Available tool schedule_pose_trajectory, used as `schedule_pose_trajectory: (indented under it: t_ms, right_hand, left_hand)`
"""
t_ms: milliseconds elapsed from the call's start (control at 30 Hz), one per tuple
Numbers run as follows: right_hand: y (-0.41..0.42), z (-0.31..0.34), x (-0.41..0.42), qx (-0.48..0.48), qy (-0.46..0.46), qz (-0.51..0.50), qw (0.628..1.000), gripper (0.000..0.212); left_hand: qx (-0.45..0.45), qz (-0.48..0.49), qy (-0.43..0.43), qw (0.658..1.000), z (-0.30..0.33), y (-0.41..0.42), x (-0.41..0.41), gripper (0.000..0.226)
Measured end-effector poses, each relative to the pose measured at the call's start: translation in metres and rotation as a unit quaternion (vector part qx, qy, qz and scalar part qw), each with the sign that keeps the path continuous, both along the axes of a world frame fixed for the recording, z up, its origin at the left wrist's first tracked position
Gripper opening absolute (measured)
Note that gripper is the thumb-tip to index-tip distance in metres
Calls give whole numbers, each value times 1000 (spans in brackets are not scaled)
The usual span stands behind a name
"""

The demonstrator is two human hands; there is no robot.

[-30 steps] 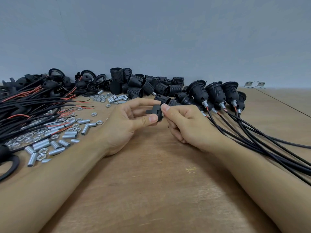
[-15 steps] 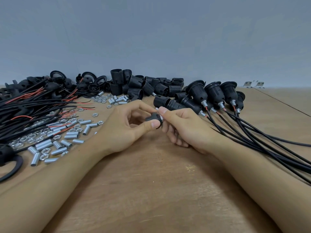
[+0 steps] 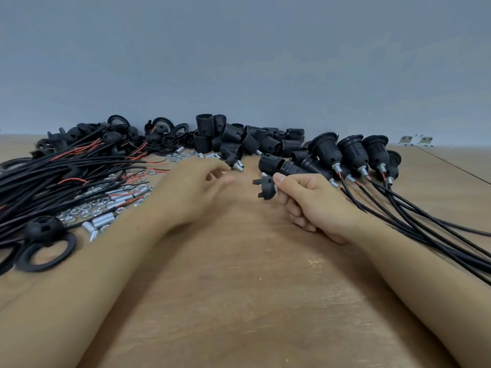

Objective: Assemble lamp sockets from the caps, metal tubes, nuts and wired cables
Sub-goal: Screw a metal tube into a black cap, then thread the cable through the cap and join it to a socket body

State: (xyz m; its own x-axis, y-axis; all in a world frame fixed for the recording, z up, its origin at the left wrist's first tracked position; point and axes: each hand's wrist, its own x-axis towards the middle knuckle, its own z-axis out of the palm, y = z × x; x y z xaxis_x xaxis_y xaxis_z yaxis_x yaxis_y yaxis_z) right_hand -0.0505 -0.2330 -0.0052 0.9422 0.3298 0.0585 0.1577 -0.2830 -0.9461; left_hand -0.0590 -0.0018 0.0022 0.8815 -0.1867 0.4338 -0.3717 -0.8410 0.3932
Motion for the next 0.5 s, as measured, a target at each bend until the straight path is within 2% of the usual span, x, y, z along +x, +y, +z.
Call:
schedule_pose_trajectory:
  t_ms: [33, 100, 200, 300, 433, 500]
  right_hand:
    - [-1, 0, 1, 3, 5, -1, 1000, 41]
    - [-2, 0, 3, 8, 10, 5, 1000, 41]
    - [0, -1, 3, 9, 9, 10, 1000, 41]
    - [0, -2, 4, 10, 6, 13, 1000, 41]
    - [0, -2, 5, 11, 6, 17, 1000, 41]
    - [-1, -2, 5, 12, 5, 19, 1000, 41]
  left_hand:
    - [48, 95, -44, 993, 5, 19, 7, 19]
    - [69, 265, -81, 958, 14, 60, 18, 21]
    - [87, 416, 18, 905, 13, 105, 23, 37]
    - [90, 441, 90, 888, 2, 119, 25, 45]
    - [48, 456, 60, 887, 0, 124, 32, 34]
    - [48, 460, 71, 884, -1, 124, 34, 30]
